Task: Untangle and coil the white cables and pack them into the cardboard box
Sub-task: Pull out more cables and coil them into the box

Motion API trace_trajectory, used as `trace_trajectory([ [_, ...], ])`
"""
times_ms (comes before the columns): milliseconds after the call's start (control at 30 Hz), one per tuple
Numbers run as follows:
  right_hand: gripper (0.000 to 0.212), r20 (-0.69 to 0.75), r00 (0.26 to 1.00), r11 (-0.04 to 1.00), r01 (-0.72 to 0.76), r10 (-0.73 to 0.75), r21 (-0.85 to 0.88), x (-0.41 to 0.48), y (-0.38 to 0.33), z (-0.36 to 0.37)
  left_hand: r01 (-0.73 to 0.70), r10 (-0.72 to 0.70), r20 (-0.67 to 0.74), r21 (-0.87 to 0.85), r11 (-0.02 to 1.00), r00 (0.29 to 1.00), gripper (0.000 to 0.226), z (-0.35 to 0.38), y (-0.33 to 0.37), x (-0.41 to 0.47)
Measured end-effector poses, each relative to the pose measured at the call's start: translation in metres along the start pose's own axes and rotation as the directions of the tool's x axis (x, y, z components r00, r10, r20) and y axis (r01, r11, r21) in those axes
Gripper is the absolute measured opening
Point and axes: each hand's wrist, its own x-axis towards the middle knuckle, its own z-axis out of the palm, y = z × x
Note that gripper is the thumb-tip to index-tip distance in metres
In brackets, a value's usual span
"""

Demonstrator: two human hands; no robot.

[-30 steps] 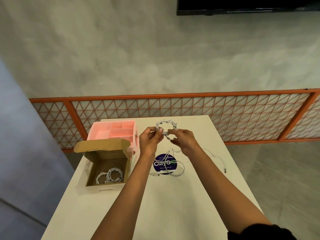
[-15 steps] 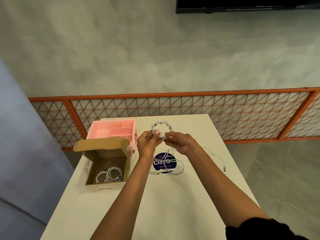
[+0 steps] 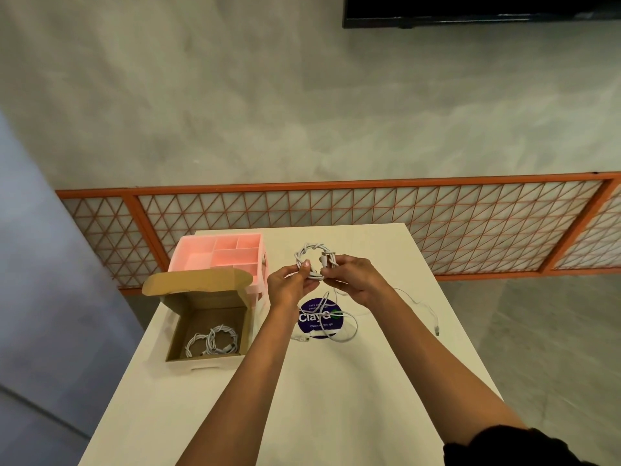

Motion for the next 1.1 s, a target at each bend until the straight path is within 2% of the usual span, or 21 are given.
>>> trace_trajectory([
  [100,0.028,0.063,0.998,0.997,-0.007,0.002,0.08,0.002,0.004,-0.004,0.035,-0.034,0.029,-0.034,0.999,0.999,0.023,-0.001,0.005,0.001],
  [267,0.017,0.17,0.985,0.978,-0.01,-0.026,0.208,0.001,0.01,-0.011,0.054,-0.053,0.047,-0.021,0.998,0.998,0.007,-0.003,0.012,0.003],
  [433,0.017,0.222,0.974,0.938,-0.03,-0.051,0.345,0.001,0.012,-0.015,0.08,-0.067,0.141,-0.095,0.992,0.988,0.006,-0.004,0.016,0.0],
  [567,0.021,0.271,0.961,0.861,-0.097,-0.05,0.5,0.0,0.016,-0.01,0.165,-0.115,0.238,-0.199,0.966,0.964,0.011,0.0,0.016,-0.005],
  [733,0.027,0.202,0.979,0.779,-0.143,0.021,0.611,-0.006,0.017,0.003,0.234,-0.114,0.294,-0.414,0.88,0.949,0.017,0.01,0.01,-0.012],
  [800,0.026,0.193,0.979,0.714,-0.181,0.065,0.676,-0.003,0.019,0.008,0.221,-0.074,0.328,-0.441,0.87,0.942,0.019,0.011,0.006,-0.012],
  [867,0.026,0.174,0.979,0.693,-0.196,0.103,0.694,-0.001,0.019,0.012,0.208,-0.045,0.34,-0.462,0.862,0.939,0.021,0.011,0.002,-0.01],
  [967,0.026,0.097,0.989,0.735,-0.149,0.114,0.661,-0.001,0.018,0.014,0.189,-0.019,0.355,-0.452,0.872,0.935,0.024,0.01,-0.001,-0.01],
  [1100,0.03,-0.055,0.996,0.881,-0.036,0.07,0.471,-0.004,0.017,0.01,0.077,-0.023,0.284,-0.183,0.98,0.958,0.018,0.009,-0.004,-0.012],
])
